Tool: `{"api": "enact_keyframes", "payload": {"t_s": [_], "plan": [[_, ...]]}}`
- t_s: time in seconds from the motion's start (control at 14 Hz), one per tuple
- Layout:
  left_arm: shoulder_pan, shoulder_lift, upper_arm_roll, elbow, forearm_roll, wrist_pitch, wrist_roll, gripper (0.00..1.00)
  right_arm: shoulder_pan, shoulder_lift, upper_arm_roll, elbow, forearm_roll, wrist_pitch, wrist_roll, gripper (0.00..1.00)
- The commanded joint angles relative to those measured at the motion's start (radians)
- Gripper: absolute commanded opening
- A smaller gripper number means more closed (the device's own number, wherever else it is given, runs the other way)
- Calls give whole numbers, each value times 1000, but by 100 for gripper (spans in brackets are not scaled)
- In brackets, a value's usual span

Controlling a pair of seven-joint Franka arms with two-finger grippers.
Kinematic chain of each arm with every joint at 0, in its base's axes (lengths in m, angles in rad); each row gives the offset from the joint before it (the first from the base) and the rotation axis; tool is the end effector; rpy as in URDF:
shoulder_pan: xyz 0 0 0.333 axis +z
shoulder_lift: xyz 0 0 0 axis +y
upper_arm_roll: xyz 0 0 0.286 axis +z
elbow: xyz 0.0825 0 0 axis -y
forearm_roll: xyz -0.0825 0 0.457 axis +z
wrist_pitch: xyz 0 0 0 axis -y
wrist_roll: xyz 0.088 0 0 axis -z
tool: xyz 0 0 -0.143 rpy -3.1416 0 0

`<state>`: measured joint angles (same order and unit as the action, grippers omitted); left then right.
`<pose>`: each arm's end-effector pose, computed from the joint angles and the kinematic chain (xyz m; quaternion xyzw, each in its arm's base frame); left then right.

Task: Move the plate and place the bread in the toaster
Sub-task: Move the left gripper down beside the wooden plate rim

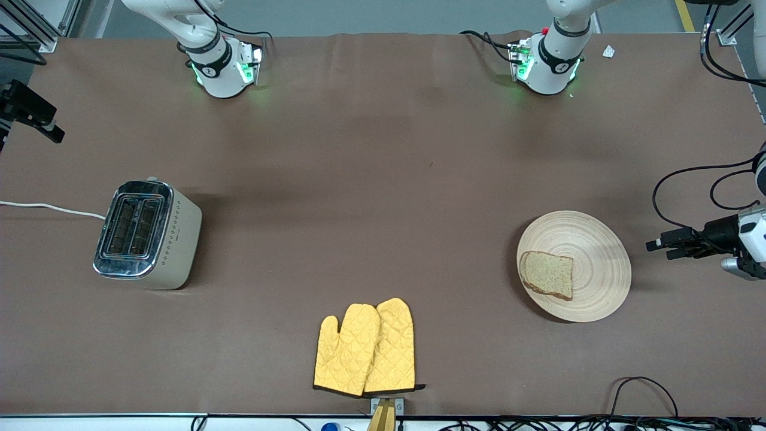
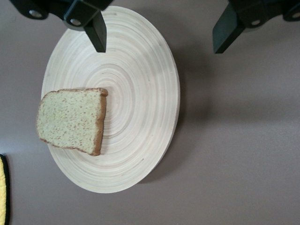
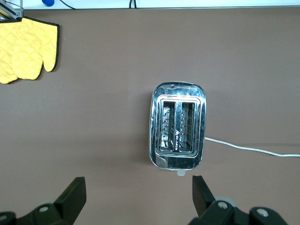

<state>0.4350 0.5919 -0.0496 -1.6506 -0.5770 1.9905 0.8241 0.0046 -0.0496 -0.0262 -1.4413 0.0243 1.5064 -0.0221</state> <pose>0.6647 0.2150 0.1580 0.9570 -0.0597 0.0464 0.2802 0.6069 -0.0099 0.6534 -0.9983 -0.0017 -0.0576 0.0115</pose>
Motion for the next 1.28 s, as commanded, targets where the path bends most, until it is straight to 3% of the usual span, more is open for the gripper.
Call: {"api": "enact_keyframes", "payload": {"t_s": [0.0,0.57,1.0,1.21], "plan": [[22,75,-6,55,-58,1,90,98,3,-9,-1,-8,17,8,1,100],[42,158,-12,57,-239,-7,254,90,3,-9,-1,-7,19,11,-1,100],[36,186,-13,58,-274,-10,267,83,-6,-1,-3,-10,5,8,-4,100],[30,195,-15,57,-287,-15,265,73,-28,13,-6,-20,0,-5,-6,100]]}}
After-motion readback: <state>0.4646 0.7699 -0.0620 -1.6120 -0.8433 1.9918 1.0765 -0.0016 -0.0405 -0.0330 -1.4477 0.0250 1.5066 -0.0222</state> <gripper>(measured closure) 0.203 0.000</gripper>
